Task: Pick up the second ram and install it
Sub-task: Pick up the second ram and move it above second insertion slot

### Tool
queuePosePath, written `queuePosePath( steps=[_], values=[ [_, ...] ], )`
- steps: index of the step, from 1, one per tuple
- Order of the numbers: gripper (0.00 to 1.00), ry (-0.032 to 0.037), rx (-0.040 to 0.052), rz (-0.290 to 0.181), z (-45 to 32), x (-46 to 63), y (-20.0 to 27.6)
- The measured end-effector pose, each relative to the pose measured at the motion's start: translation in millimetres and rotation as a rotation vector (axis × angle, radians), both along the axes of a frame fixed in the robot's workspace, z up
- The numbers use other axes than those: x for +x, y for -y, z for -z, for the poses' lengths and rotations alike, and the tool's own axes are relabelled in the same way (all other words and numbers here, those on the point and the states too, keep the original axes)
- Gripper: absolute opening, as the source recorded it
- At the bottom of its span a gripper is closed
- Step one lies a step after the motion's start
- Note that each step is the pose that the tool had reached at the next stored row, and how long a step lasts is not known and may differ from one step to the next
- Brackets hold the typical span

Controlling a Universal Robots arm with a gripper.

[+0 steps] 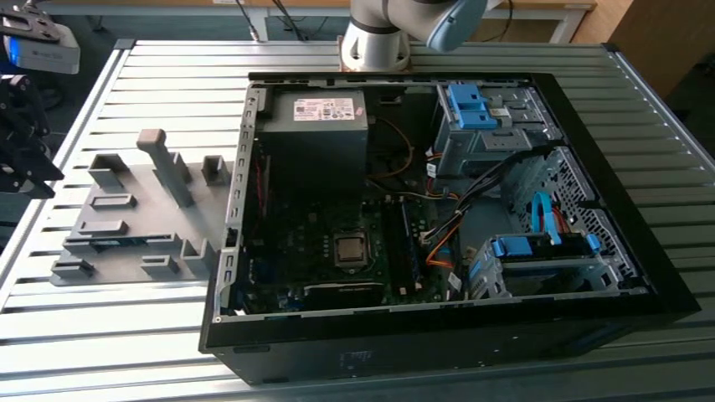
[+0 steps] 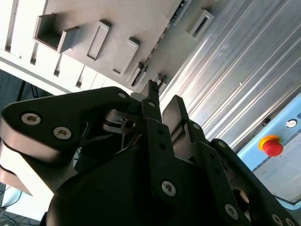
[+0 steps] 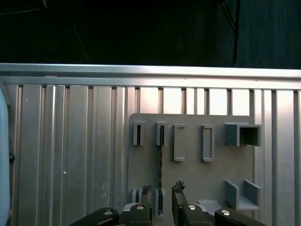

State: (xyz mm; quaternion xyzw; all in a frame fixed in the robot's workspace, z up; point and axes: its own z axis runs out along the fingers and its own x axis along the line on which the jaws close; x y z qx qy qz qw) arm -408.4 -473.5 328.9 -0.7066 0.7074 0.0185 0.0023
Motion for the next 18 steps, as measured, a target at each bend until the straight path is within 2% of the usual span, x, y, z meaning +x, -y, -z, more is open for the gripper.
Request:
queuePosePath(
  steps=[14, 17, 18],
  values=[
    [0.31, -0.0001, -0.0001, 0.0, 0.5, 0.0, 0.0],
    [0.33, -0.0001, 0.0, 0.0, 0.6, 0.0, 0.0],
    [0.38, -0.0001, -0.0001, 0.0, 0.6, 0.0, 0.0]
  ],
)
